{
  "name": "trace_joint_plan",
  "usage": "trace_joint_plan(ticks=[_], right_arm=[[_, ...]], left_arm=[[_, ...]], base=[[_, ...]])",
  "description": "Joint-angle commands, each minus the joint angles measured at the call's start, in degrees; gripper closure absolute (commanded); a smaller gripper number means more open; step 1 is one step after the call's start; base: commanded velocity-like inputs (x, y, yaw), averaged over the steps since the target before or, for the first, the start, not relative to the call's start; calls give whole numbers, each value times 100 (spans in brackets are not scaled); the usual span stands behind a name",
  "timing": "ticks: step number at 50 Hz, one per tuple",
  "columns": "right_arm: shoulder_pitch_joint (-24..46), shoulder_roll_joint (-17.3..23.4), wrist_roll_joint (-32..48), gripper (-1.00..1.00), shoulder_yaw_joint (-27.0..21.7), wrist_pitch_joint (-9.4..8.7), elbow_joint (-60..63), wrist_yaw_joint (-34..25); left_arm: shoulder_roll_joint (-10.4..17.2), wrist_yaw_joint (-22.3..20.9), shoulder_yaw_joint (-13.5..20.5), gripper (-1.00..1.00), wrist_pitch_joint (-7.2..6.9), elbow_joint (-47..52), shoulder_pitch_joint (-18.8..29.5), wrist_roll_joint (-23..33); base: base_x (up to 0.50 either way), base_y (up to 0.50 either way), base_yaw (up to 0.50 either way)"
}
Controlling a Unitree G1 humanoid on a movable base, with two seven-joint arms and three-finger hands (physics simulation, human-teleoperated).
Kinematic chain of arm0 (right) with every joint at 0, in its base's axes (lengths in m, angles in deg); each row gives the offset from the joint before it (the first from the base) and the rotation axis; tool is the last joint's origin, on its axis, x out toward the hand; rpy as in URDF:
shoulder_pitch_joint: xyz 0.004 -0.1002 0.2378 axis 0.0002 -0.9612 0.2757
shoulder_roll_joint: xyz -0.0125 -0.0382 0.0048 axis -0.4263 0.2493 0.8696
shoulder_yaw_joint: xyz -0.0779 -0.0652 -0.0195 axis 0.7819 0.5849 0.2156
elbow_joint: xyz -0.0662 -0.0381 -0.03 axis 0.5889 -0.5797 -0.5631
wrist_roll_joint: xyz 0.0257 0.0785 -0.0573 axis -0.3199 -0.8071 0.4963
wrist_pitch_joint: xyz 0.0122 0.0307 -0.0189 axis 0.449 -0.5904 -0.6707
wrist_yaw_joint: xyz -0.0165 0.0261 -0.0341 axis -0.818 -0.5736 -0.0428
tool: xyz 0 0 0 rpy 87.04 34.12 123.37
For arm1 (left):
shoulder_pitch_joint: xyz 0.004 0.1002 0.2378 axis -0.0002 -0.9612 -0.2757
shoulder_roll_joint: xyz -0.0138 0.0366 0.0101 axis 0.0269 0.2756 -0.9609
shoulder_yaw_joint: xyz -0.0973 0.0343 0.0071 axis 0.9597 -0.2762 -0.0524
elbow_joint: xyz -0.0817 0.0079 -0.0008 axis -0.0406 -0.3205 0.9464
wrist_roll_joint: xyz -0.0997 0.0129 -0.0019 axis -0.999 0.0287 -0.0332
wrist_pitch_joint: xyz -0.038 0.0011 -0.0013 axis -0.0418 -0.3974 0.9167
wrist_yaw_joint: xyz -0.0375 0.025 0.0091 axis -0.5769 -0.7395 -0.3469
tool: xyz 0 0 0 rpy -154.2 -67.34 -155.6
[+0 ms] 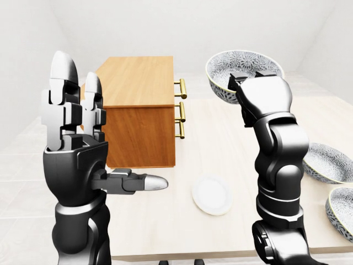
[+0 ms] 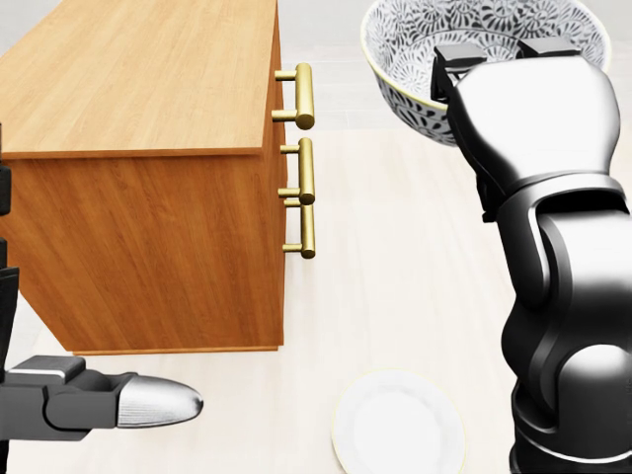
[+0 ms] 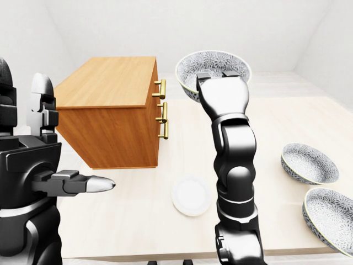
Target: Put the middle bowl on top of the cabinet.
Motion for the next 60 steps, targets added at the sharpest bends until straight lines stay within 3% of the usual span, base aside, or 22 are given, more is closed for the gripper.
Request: trace_joint_plan(ticks=[1,23,37,60], right_arm=[[386,-173,-473,100,147,0,-495,0],[690,-283,-481,100,472,0,-425,0],[1362,-128,-527,100,257,0,-612,0],[1670,-469,-523,100,488,0,-1234,0]], left_arm=[[0,-19,41,-100,0,-75,3,2],[-2,0,4,-100,0,96,52,-40],[0,-12,10,-100,0,63,43,-67],[-15,-34,1,-100,0,-20,-10,-121]], base=[[0,0,0],[0,0,0],[0,0,0],[0,0,0]])
